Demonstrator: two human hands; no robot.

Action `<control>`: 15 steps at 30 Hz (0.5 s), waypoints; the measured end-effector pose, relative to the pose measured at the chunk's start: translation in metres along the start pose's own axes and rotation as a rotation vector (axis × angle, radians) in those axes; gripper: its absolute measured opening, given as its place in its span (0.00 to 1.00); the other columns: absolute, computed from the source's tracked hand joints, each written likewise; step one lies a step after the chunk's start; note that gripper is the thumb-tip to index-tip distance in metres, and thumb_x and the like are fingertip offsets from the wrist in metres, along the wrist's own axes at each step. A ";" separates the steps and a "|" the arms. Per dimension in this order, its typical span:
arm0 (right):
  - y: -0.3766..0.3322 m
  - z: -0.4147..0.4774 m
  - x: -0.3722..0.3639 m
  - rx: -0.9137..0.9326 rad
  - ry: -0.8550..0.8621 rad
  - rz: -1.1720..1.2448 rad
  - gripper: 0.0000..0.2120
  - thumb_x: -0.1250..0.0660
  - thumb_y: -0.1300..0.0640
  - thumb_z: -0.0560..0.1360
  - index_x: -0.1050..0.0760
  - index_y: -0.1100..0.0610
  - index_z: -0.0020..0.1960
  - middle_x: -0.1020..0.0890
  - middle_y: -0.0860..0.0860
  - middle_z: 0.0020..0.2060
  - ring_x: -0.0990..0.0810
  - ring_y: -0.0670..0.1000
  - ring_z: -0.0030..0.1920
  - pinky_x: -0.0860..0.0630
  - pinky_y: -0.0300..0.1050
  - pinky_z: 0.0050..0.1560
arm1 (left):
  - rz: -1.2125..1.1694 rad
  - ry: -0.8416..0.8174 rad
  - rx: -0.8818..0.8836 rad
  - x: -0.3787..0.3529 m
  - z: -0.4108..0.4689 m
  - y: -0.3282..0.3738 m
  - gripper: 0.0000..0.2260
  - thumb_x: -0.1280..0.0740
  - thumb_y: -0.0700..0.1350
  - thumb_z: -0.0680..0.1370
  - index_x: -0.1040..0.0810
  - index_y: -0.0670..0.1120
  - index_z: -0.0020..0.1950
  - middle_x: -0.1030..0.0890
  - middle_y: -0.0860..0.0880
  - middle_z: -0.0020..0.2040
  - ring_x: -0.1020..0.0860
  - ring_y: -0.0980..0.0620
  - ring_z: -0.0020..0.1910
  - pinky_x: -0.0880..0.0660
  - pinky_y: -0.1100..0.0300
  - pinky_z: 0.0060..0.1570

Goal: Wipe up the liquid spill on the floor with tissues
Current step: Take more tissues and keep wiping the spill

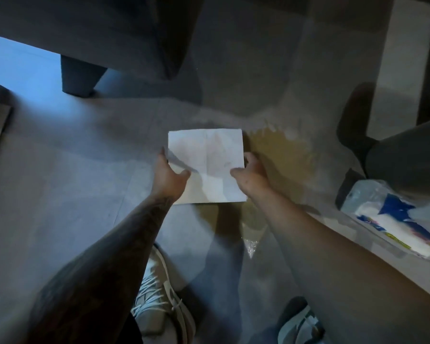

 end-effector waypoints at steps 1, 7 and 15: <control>0.003 0.004 -0.001 -0.010 0.021 -0.041 0.18 0.32 0.56 0.72 0.33 0.44 0.59 0.22 0.50 0.56 0.20 0.54 0.49 0.20 0.49 0.50 | 0.027 0.003 0.011 -0.001 0.001 -0.004 0.42 0.27 0.40 0.76 0.49 0.48 0.81 0.34 0.49 0.72 0.30 0.48 0.68 0.28 0.51 0.65; 0.017 0.003 0.006 0.018 0.154 -0.088 0.13 0.33 0.58 0.72 0.34 0.44 0.49 0.22 0.46 0.44 0.20 0.53 0.42 0.17 0.55 0.45 | 0.447 0.017 -0.175 -0.009 -0.001 -0.002 0.39 0.30 0.43 0.78 0.51 0.54 0.82 0.48 0.51 0.81 0.23 0.42 0.64 0.23 0.50 0.56; 0.029 -0.002 -0.009 0.056 0.035 -0.090 0.17 0.31 0.55 0.76 0.24 0.49 0.64 0.21 0.47 0.53 0.19 0.53 0.51 0.20 0.46 0.52 | 0.944 -0.124 -0.362 -0.035 0.001 0.006 0.28 0.37 0.41 0.79 0.37 0.53 0.78 0.46 0.48 0.81 0.25 0.40 0.62 0.25 0.50 0.52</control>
Point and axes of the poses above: each hand's wrist, its own z-axis towards the middle knuckle, its own x-axis out of the back of the hand, y = z × x, the point moved 10 cm from there along z, towards the middle knuckle
